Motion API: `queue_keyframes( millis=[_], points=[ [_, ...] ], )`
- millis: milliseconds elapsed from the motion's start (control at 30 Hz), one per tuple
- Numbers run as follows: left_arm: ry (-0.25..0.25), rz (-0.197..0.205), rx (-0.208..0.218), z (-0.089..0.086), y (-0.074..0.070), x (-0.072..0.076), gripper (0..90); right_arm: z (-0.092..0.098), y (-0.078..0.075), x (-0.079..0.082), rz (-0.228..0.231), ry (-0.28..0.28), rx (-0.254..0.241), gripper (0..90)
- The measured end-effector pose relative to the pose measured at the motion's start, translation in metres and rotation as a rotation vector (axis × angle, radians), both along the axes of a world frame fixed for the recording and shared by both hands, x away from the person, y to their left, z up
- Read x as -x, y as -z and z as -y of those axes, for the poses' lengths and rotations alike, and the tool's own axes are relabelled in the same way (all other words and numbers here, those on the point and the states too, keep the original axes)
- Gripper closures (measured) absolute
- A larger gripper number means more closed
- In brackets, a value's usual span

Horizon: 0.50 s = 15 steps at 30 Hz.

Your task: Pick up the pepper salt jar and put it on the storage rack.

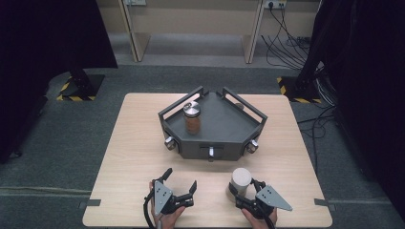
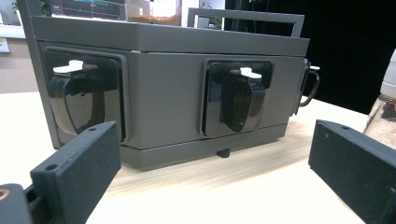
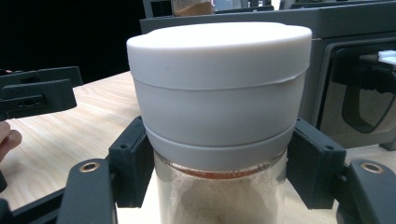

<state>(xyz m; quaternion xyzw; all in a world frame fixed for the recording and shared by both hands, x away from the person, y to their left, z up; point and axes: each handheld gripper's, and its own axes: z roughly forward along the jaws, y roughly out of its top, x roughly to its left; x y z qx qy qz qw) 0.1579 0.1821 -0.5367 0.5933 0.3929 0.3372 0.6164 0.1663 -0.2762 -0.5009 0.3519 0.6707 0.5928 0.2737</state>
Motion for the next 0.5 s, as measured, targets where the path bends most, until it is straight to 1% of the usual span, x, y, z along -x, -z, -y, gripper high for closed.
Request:
queue_keyframes(
  millis=[267,500],
  points=[
    [0.000,0.000,0.001,0.0000,0.0001,0.0000,1.8,-0.0031,-0.0013,0.0024,0.011,0.012,0.021,34.4],
    [0.000,0.000,0.001,-0.0002,0.0000,-0.0001,1.8,-0.0076,-0.0035,0.0060,0.017,0.041,0.036,34.9]
  ],
)
